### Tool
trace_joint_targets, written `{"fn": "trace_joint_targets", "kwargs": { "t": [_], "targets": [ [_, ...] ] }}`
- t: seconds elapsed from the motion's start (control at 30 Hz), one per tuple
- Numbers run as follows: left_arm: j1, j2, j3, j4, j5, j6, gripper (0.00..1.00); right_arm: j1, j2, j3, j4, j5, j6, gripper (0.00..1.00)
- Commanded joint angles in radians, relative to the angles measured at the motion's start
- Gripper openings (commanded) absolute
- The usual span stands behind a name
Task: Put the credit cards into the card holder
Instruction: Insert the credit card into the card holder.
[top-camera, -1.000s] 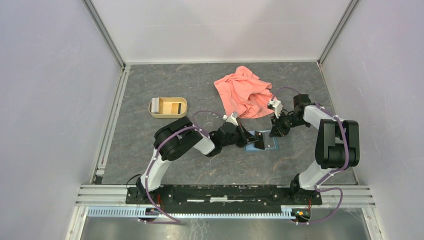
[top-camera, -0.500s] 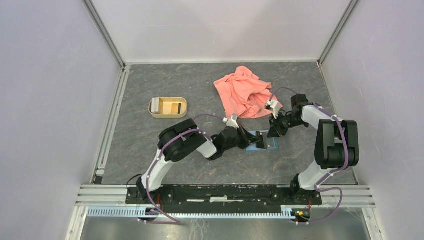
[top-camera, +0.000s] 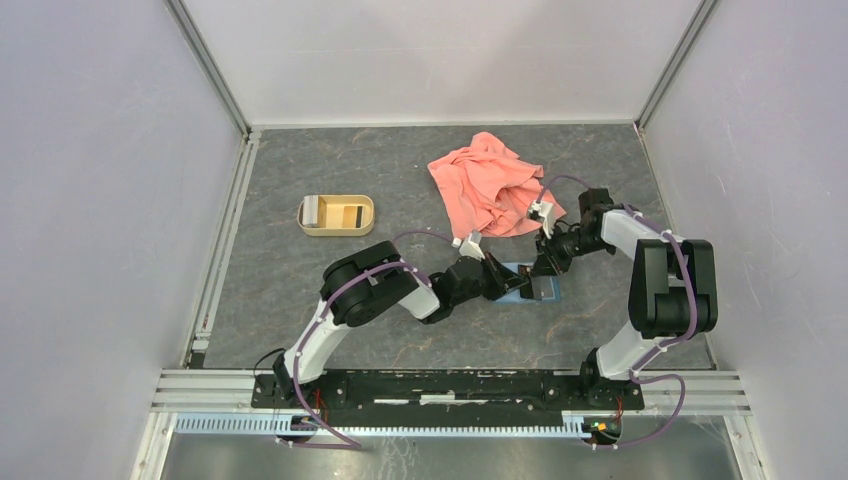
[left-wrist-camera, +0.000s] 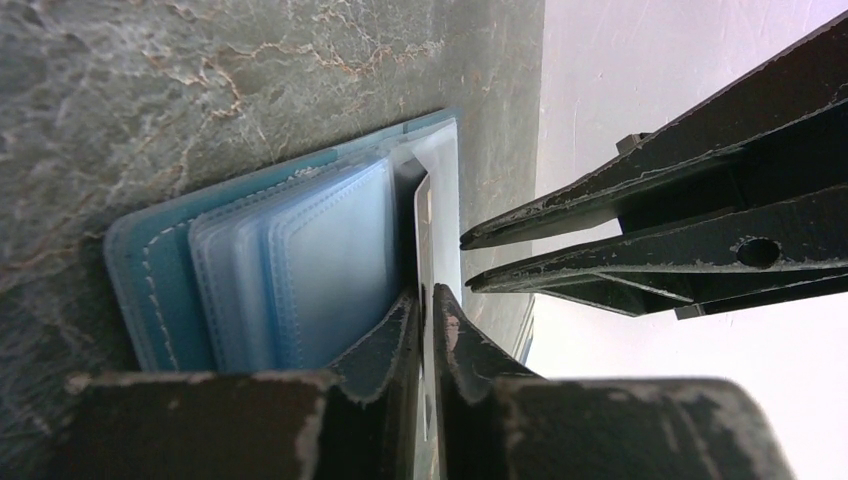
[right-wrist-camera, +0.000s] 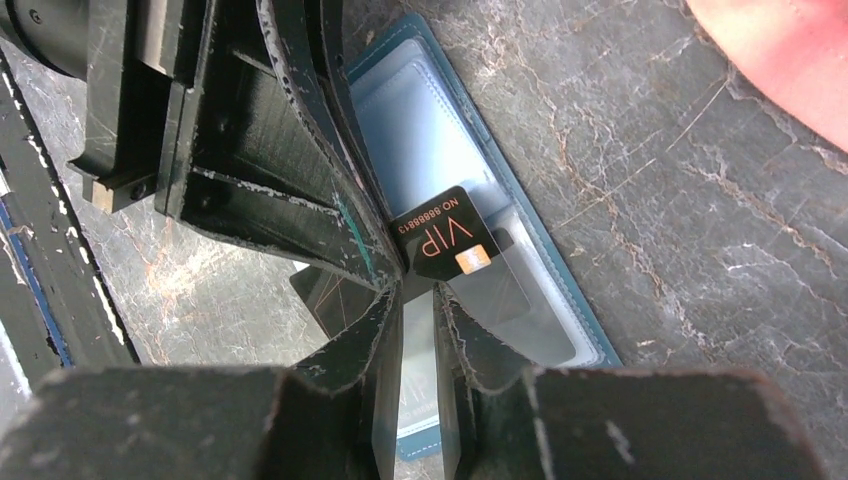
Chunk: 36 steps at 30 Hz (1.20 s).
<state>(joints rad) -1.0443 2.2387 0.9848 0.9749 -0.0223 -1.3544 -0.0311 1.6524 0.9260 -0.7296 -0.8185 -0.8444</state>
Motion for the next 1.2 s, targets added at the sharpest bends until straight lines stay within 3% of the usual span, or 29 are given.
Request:
{"fn": "trace_joint_targets", "kwargs": {
  "t": [0.0,0.4,1.17],
  "targets": [
    [-0.013,0.038,0.003,-0.081,-0.022,-0.008,0.18,0.012,0.011,0.036,-0.014,-0.026,-0.024,0.23],
    [-0.013,-0.022,0.021,-0.186,0.008,0.078,0.42,0.018,0.057,0.036,0.006,0.064,0.014,0.22],
    [0.028,-0.091,0.001,-0.321,0.066,0.186,0.47,0.017,0.084,0.037,0.012,0.096,0.026,0.22]
  ]
}}
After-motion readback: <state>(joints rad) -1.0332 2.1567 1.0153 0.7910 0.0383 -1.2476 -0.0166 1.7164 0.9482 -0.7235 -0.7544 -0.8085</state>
